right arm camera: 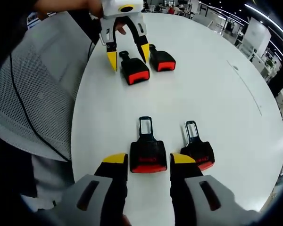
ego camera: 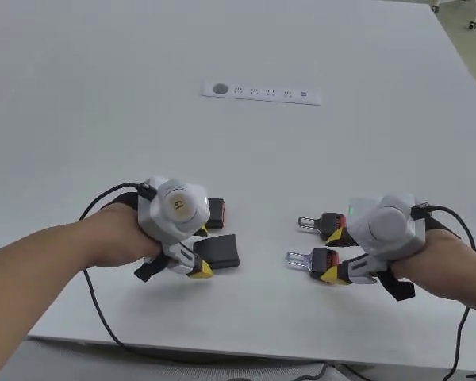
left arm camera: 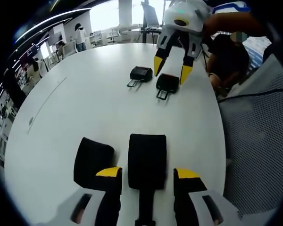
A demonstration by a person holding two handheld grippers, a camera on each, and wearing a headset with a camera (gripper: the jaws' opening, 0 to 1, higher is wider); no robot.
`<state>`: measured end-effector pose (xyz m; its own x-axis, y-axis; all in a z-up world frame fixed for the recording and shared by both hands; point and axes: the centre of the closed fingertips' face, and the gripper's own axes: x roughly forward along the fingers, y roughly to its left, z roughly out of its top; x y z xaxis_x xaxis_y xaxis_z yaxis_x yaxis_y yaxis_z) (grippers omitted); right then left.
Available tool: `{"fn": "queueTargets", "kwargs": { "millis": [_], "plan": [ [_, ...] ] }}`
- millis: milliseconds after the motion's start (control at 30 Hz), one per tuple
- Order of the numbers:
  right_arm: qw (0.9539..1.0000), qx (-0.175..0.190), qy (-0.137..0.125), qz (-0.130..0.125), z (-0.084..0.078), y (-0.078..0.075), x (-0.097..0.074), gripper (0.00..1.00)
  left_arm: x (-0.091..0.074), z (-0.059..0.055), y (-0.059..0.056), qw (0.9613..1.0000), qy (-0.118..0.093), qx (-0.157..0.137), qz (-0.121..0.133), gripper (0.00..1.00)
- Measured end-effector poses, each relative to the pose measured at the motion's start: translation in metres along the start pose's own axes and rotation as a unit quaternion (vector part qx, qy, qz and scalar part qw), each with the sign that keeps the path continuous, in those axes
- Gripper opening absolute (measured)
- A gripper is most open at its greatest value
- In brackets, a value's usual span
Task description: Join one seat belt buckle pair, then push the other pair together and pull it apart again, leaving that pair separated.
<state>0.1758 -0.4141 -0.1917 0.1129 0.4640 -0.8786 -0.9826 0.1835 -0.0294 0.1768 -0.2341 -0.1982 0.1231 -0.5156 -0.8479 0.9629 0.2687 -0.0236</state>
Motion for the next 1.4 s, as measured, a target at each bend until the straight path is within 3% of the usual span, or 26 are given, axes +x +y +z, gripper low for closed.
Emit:
{"fn": "queueTargets", "kwargs": {
  "millis": [67, 300, 667, 1167, 1400],
  "plan": [
    [1.0000, 0.001, 0.002, 0.005, -0.001, 0.000, 0.001, 0.33, 0.001, 0.002, 0.000, 0.9998, -0.005, 0.018, -0.006, 0.41],
    [0.9999, -0.001, 0.004, 0.016, -0.001, 0.002, 0.007, 0.31, 0.005, 0.002, -0.005, 0.9985, 0.009, 0.050, -0.021, 0.38],
    [0.9995, -0.016, 0.008, 0.028, -0.006, 0.000, 0.009, 0.31, 0.009, -0.005, -0.006, 0.9953, 0.031, 0.089, -0.023, 0.37],
    [0.9964, -0.063, 0.034, 0.044, -0.008, 0.001, 0.011, 0.31, 0.008, -0.004, -0.008, 0.9942, 0.030, 0.098, -0.032, 0.35],
    [0.9953, -0.075, 0.039, 0.047, -0.009, 0.001, 0.010, 0.31, 0.009, -0.006, -0.007, 0.9957, 0.031, 0.082, -0.032, 0.34]
  ]
}}
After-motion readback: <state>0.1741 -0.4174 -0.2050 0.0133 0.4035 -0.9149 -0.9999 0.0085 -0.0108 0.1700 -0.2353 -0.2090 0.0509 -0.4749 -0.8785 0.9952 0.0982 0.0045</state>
